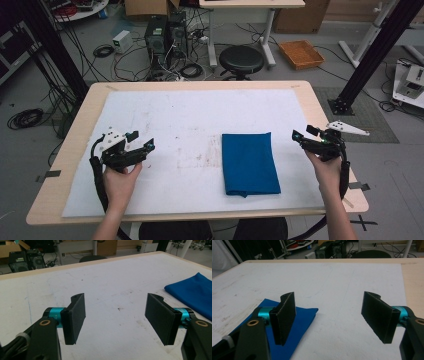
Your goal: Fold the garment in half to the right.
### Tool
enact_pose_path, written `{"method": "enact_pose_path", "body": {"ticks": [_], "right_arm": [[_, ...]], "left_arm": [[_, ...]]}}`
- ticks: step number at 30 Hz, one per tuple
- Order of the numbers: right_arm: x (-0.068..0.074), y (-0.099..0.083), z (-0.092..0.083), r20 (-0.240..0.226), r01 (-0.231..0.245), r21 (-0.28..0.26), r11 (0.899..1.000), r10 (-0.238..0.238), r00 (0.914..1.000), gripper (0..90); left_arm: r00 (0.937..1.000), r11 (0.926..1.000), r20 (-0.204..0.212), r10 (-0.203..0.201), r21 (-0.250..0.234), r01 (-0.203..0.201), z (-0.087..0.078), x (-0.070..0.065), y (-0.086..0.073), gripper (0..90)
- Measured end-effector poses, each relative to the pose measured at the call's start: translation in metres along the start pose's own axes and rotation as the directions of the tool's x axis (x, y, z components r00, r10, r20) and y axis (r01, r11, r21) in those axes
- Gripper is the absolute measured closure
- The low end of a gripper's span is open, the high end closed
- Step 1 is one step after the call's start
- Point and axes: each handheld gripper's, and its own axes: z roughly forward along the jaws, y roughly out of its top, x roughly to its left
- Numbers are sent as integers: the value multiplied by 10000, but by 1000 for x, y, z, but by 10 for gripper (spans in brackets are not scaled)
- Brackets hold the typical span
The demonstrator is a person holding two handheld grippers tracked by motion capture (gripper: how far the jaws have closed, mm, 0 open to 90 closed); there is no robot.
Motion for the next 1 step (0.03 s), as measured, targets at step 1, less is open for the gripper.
{"method": "enact_pose_path", "body": {"ticks": [1], "right_arm": [[0, 0, 0, 1, -21, 12, 10000, 21, 10000, 275]], "left_arm": [[10000, 10000, 2, -4, 12, 4, 0, 0, 0, 329]]}}
